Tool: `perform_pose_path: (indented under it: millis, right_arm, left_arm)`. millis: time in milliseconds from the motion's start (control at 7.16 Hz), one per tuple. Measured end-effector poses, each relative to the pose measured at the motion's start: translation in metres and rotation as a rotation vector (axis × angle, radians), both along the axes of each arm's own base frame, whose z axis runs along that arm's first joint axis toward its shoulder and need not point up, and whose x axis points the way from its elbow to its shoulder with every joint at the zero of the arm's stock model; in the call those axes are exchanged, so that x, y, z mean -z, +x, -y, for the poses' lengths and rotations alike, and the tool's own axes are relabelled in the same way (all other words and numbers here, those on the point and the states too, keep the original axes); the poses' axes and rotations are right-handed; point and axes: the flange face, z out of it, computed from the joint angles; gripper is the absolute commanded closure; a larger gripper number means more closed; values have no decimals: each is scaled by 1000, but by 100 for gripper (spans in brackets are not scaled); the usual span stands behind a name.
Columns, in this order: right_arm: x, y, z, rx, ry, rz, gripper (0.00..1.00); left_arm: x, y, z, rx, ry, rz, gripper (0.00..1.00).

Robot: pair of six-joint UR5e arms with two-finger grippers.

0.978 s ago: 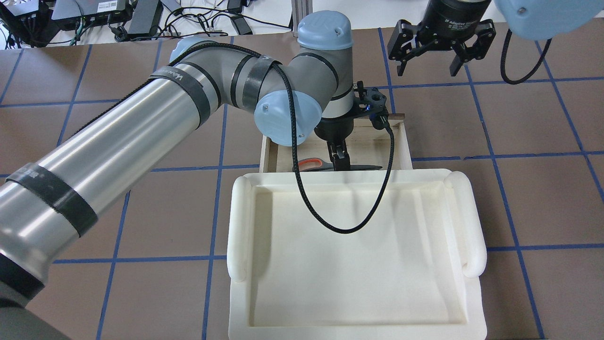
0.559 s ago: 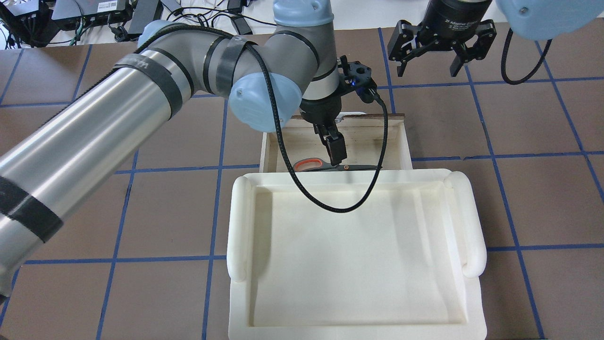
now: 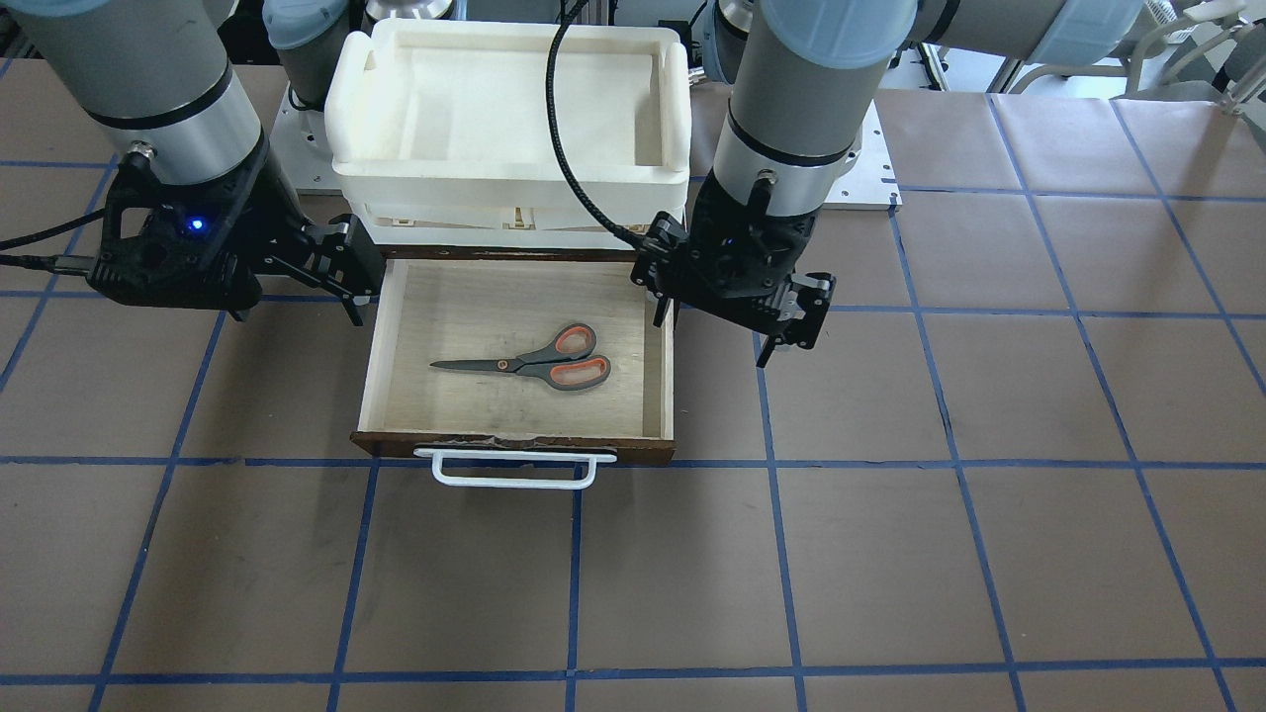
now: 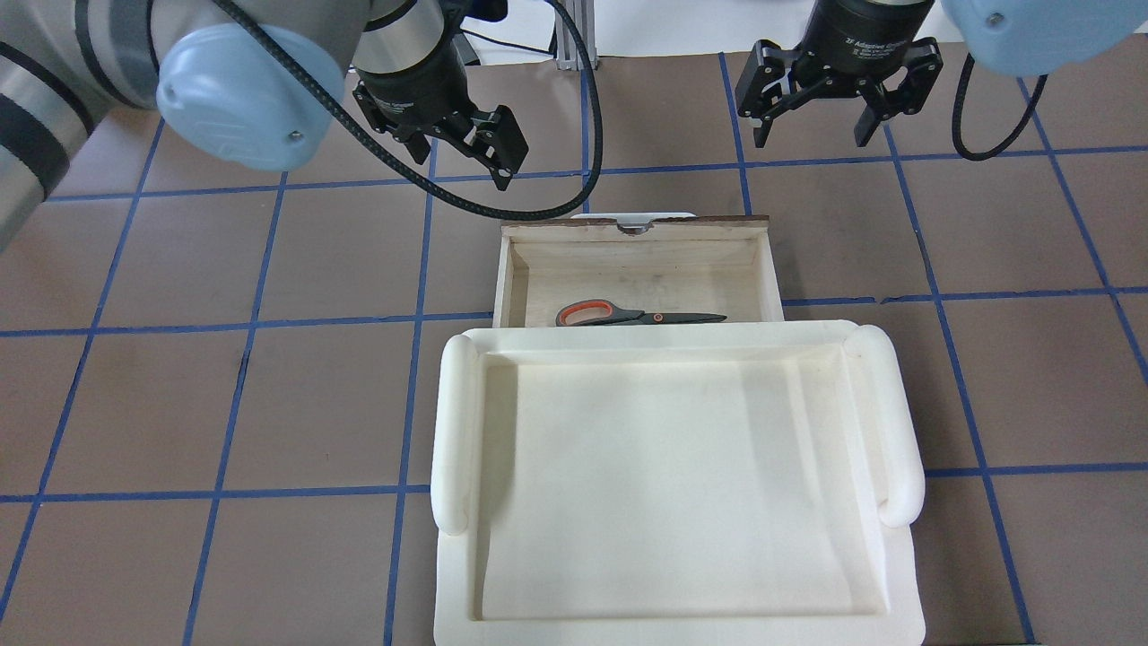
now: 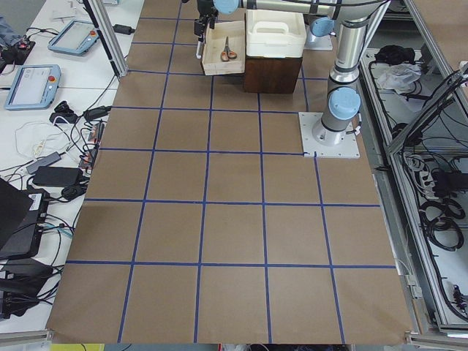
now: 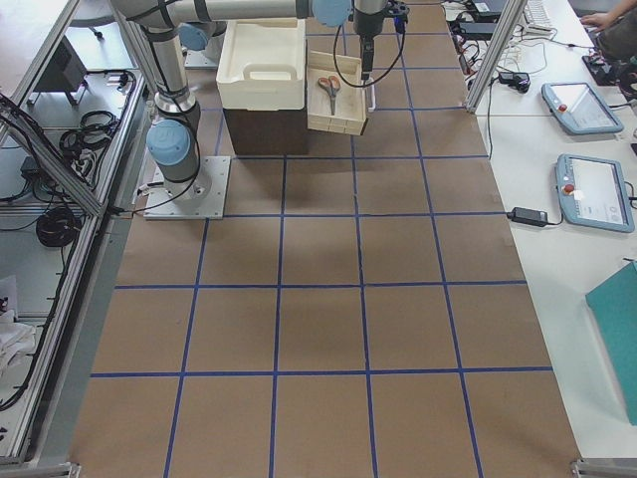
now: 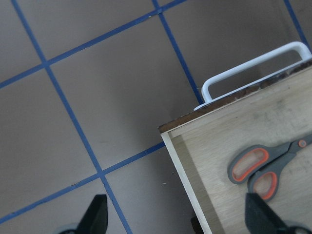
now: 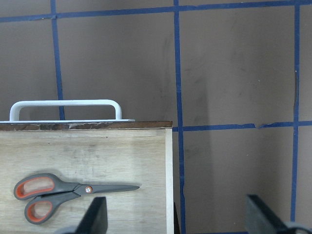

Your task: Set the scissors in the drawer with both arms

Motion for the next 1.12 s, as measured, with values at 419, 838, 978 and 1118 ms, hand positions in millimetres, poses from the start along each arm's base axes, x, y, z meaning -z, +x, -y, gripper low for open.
perform_pose_path:
  millis: [419, 838, 978, 1118]
  right_arm:
    - [5, 0, -1, -2, 8, 0, 0]
    - [6, 0, -1, -2, 10, 1, 0]
    - [6, 0, -1, -2, 10, 1, 0]
    - [6, 0, -1, -2, 9, 1, 0]
  left_arm:
    - [-39, 64, -23, -243, 19, 26, 0]
    - [-45, 103, -61, -299, 33, 33, 0]
    - [-42, 107, -73, -304, 20, 32, 0]
    - [-44, 117, -77, -321, -3, 32, 0]
